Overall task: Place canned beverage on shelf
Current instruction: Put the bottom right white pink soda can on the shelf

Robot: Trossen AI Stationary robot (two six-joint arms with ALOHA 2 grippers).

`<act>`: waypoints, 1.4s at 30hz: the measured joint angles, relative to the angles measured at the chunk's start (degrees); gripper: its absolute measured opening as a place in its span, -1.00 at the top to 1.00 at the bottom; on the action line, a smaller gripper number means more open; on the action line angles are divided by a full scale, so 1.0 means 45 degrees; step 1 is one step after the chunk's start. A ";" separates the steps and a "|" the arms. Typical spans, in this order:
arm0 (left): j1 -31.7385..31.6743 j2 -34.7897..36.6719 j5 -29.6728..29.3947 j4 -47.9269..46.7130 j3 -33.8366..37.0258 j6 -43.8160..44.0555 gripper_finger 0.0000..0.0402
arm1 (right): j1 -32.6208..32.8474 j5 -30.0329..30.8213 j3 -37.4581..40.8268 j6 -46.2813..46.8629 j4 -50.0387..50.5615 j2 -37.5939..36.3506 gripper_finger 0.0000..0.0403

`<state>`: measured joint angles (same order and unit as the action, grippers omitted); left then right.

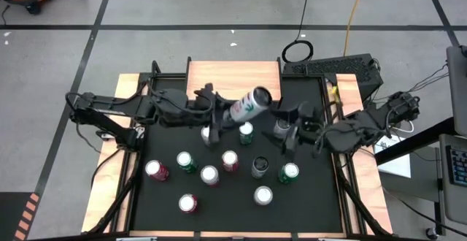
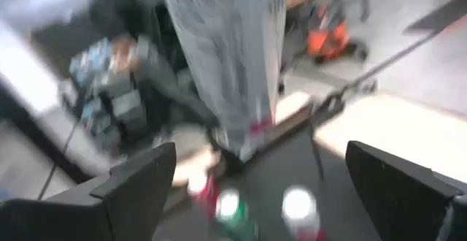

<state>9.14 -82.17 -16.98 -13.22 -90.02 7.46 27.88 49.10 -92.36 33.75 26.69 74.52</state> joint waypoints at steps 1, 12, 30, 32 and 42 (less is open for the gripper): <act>0.0008 0.0000 -0.0424 0.0211 0.0000 -0.0167 -0.24 | 0.0000 0.0413 0.0000 -0.0349 -0.0601 0.0038 -0.87; 0.0133 -0.0015 -0.4713 0.1756 -0.0005 -0.2371 -0.25 | -0.1194 0.2474 0.0000 -0.2343 -0.4260 0.0287 -0.87; -0.0373 -0.0752 -0.8250 0.4160 -0.0015 -0.4735 -0.25 | -0.4976 -0.3364 0.0000 -0.5052 -0.8128 0.0496 -0.98; -0.0392 -0.1028 -0.8281 0.4329 -0.0018 -0.4484 -0.26 | -0.5278 -0.3907 0.0000 -0.4687 -0.7902 0.0629 -0.98; -0.0381 -0.1647 -0.8685 0.4890 -0.0019 -0.4456 -0.26 | -0.5967 -0.4643 0.0000 -0.4293 -0.7585 0.1103 -0.98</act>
<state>7.43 -89.58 -56.06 8.78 -90.11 -12.59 1.03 28.21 -92.36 14.43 -7.44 79.48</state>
